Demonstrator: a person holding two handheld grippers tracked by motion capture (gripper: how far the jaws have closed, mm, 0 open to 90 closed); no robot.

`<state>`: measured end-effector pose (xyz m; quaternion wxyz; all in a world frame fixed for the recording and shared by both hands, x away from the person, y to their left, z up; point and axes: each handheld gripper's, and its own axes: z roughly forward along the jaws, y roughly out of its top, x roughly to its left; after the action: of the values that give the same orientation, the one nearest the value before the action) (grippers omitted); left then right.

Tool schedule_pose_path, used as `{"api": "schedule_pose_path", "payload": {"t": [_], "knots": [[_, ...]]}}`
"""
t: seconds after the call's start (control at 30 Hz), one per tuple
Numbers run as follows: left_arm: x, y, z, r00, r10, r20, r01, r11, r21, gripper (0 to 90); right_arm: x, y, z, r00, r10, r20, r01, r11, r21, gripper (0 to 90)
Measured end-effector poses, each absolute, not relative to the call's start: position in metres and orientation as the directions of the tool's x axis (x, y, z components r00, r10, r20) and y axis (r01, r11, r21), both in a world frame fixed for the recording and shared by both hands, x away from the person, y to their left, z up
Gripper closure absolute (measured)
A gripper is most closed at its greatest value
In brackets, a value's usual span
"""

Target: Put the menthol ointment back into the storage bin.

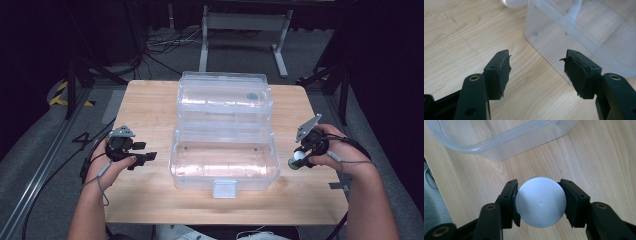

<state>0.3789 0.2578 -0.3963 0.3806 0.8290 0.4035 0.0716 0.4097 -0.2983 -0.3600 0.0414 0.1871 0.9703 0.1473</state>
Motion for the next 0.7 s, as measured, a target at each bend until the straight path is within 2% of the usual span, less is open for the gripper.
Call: {"api": "schedule_pose_path", "payload": {"t": [0.33, 0.7], "knots": [[0.380, 0.258, -0.397, 0.668, 0.721, -0.184, 0.610, -0.389, 0.690, 37.7, 0.411, -0.294, -0.343, -0.920, 0.390, -0.028, 0.364, 0.880, 0.305, 50.6], [0.380, 0.258, -0.399, 0.666, 0.721, -0.192, 0.616, -0.387, 0.686, 37.7, 0.411, -0.281, -0.325, -0.937, 0.344, -0.054, 0.313, 0.901, 0.301, 50.6]]}}
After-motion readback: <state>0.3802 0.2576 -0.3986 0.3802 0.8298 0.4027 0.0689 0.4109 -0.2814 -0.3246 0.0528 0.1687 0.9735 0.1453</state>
